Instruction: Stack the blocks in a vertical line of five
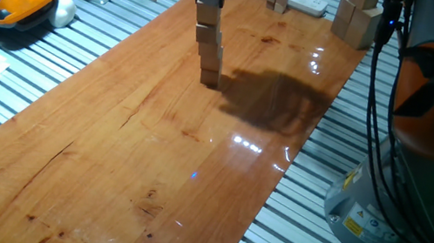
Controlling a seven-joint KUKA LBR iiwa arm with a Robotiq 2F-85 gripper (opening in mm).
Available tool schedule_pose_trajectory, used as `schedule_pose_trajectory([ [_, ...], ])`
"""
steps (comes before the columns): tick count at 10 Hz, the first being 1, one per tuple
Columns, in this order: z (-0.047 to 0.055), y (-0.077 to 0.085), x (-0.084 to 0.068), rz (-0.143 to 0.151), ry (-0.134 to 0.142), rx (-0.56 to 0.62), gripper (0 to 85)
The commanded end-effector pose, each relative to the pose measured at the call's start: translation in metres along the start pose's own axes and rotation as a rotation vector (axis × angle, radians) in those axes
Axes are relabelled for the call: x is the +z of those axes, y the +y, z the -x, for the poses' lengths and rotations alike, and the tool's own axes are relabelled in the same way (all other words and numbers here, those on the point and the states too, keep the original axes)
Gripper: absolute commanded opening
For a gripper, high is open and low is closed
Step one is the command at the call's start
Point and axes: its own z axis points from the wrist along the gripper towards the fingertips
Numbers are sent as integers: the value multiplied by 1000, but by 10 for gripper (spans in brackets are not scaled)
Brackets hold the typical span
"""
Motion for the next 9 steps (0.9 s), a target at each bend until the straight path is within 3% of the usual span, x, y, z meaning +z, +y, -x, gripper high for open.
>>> schedule_pose_trajectory([
  [1,0,0,0,0,1,0,170],
  [7,0,1,0,-6,-2,2,170],
  [8,0,1,0,-8,-1,2,340],
  [9,-1,1,1,-12,-5,2,340],
])
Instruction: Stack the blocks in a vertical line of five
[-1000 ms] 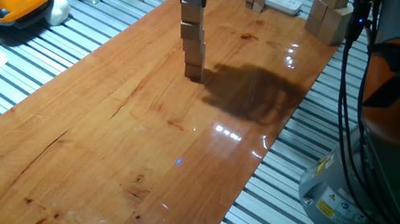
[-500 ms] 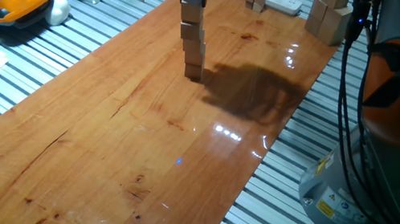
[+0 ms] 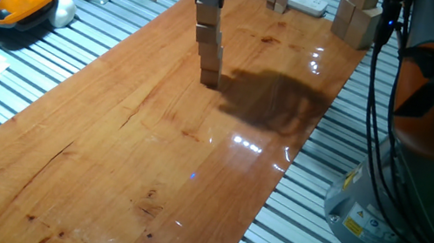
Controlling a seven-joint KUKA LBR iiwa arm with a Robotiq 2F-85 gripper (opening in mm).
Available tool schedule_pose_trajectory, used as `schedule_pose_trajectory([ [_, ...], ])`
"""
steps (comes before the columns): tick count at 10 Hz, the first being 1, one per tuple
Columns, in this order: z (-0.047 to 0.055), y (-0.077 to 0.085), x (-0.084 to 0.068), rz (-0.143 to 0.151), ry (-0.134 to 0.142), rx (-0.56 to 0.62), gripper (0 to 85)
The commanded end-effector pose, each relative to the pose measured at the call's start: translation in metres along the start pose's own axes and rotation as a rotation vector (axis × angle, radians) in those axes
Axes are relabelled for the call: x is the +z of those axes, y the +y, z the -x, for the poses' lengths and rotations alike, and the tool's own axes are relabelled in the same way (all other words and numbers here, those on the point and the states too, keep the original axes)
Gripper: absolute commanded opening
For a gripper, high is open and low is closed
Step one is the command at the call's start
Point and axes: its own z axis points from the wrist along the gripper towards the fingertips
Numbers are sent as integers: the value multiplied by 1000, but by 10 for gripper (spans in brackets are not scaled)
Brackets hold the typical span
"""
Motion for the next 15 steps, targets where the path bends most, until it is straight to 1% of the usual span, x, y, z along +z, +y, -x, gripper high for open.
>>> schedule_pose_trajectory([
  [1,0,0,0,-3,-1,0,340],
  [6,0,0,0,-11,-6,-1,340],
  [7,0,1,1,-15,-11,-2,510],
  [9,0,0,1,-33,-31,-4,510],
  [15,0,0,1,-32,-31,8,510],
])
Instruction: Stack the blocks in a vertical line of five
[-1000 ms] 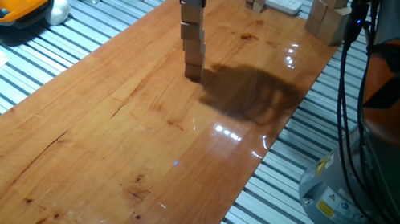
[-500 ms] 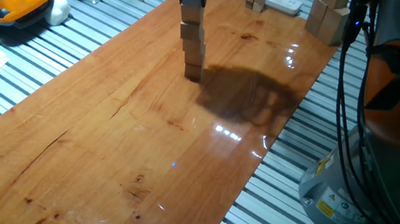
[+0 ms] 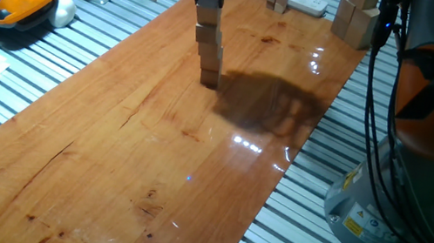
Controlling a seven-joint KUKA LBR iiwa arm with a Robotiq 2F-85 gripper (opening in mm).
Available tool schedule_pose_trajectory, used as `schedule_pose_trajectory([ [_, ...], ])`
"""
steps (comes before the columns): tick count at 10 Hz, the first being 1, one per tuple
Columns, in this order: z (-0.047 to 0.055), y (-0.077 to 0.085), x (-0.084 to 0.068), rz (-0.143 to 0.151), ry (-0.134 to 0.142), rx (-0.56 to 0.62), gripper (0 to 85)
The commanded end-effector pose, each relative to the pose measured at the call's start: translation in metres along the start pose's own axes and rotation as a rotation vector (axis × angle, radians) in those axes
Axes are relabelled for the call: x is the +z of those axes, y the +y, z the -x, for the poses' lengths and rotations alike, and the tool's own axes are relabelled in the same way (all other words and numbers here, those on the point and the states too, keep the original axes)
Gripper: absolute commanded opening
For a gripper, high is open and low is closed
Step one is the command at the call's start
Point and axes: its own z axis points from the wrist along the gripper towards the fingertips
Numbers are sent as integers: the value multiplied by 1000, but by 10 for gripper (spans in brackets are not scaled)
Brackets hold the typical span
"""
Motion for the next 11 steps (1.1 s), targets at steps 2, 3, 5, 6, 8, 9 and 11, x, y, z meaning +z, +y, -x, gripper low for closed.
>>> schedule_pose_trajectory([
  [2,0,0,0,15,12,0,510],
  [3,0,0,0,14,9,-1,510],
  [5,0,0,0,15,10,2,510],
  [6,0,0,0,16,12,3,510],
  [8,0,0,0,16,11,5,680],
  [9,0,0,0,16,11,8,680],
  [11,0,0,1,11,7,9,680],
])
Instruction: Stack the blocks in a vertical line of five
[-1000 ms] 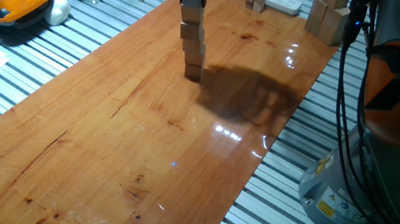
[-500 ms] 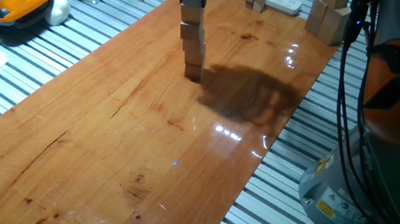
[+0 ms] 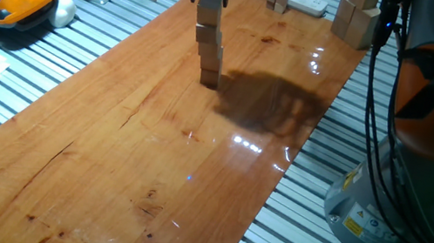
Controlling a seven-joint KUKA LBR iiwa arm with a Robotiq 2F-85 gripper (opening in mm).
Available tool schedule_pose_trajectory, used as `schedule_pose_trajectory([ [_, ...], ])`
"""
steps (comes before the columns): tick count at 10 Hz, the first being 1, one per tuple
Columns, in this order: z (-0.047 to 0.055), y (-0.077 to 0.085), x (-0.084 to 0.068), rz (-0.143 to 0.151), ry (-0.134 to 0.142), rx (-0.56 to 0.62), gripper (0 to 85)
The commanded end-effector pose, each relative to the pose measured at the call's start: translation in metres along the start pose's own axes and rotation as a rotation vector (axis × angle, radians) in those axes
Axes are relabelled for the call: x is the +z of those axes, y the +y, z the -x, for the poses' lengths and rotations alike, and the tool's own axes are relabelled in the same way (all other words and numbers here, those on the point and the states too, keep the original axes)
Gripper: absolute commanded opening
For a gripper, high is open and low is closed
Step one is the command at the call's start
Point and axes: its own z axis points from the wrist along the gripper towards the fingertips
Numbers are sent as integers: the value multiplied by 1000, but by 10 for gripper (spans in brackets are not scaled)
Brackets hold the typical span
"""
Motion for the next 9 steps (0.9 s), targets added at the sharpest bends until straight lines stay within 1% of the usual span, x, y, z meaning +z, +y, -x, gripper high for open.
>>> schedule_pose_trajectory([
  [1,1,0,0,1,1,0,680],
  [2,1,-1,1,3,1,-3,850],
  [4,0,-1,0,7,1,-6,850],
  [5,0,-1,-1,3,-6,-12,850],
  [9,1,-4,-4,11,-1,-18,850],
])
